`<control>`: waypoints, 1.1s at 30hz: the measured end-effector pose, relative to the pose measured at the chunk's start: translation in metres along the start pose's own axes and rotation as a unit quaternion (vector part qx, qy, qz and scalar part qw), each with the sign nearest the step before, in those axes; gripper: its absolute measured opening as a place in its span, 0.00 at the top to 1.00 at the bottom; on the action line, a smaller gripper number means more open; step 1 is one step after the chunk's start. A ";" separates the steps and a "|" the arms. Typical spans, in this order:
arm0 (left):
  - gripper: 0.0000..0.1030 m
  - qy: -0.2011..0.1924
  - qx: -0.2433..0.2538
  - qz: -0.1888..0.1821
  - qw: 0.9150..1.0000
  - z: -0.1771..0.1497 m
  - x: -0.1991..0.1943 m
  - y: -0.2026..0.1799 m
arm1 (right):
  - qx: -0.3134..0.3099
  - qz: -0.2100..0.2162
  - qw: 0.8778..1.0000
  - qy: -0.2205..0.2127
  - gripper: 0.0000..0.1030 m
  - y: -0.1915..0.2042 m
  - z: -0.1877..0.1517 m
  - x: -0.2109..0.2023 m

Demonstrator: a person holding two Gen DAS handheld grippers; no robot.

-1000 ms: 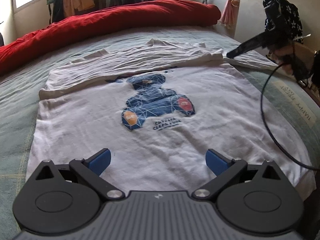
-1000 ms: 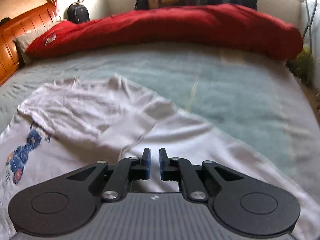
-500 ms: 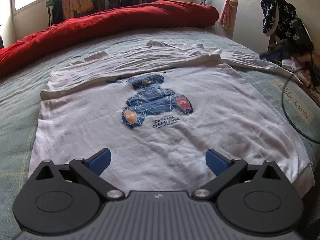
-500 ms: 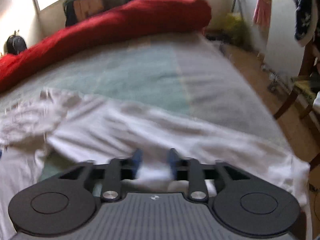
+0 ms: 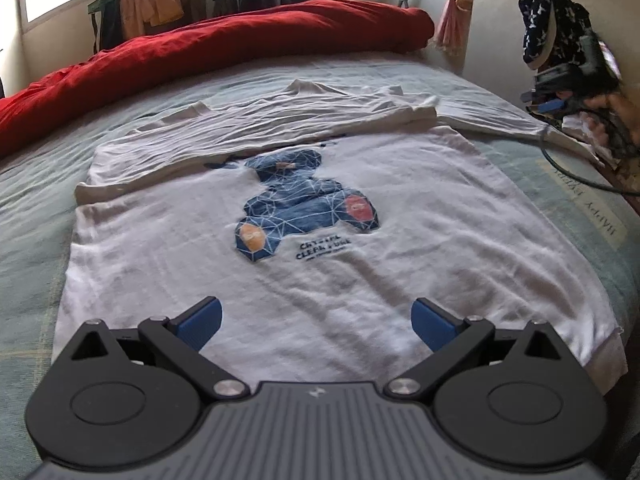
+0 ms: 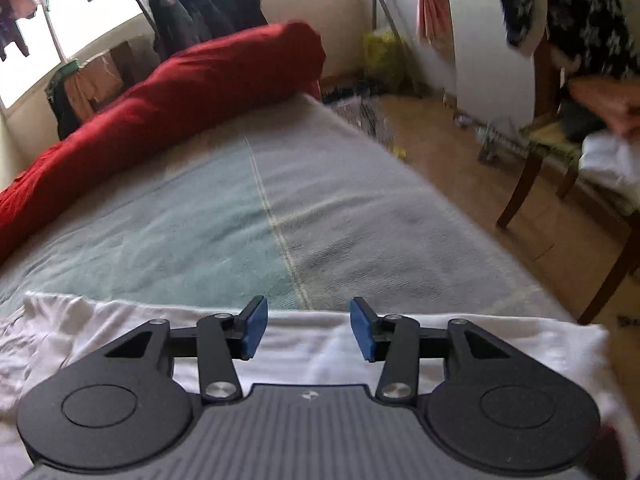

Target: Fold clothes

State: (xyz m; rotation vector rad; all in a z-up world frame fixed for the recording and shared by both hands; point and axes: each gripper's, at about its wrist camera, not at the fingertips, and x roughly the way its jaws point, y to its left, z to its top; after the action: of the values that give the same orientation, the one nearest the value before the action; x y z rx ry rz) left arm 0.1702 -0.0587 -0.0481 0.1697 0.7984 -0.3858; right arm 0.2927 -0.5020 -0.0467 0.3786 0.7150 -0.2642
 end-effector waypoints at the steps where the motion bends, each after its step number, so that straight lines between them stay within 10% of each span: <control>1: 0.02 0.000 0.001 -0.002 1.000 0.000 0.000 -0.002 | -0.003 0.002 1.000 0.004 0.42 -0.001 -0.005 -0.006; 11: 0.02 0.001 0.014 -0.006 1.000 0.000 -0.003 -0.010 | -0.056 -0.060 0.995 0.054 0.36 -0.029 -0.037 -0.029; 18: 0.02 0.001 0.019 0.001 1.000 0.008 0.000 -0.014 | -0.026 0.038 0.998 0.043 0.29 -0.013 -0.024 -0.009; 26: 0.02 0.012 0.013 0.001 1.000 0.004 0.007 -0.009 | 0.047 0.003 0.998 0.031 0.26 -0.072 -0.014 -0.005; 33: 0.02 0.013 0.014 0.005 1.000 0.009 0.010 -0.014 | 0.107 0.099 0.989 0.029 0.14 -0.074 -0.011 0.015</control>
State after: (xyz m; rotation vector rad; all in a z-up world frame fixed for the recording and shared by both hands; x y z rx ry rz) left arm 0.1767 -0.0763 -0.0495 0.2061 0.8171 -0.3860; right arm 0.2706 -0.5660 -0.0826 0.6603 0.7016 -0.1418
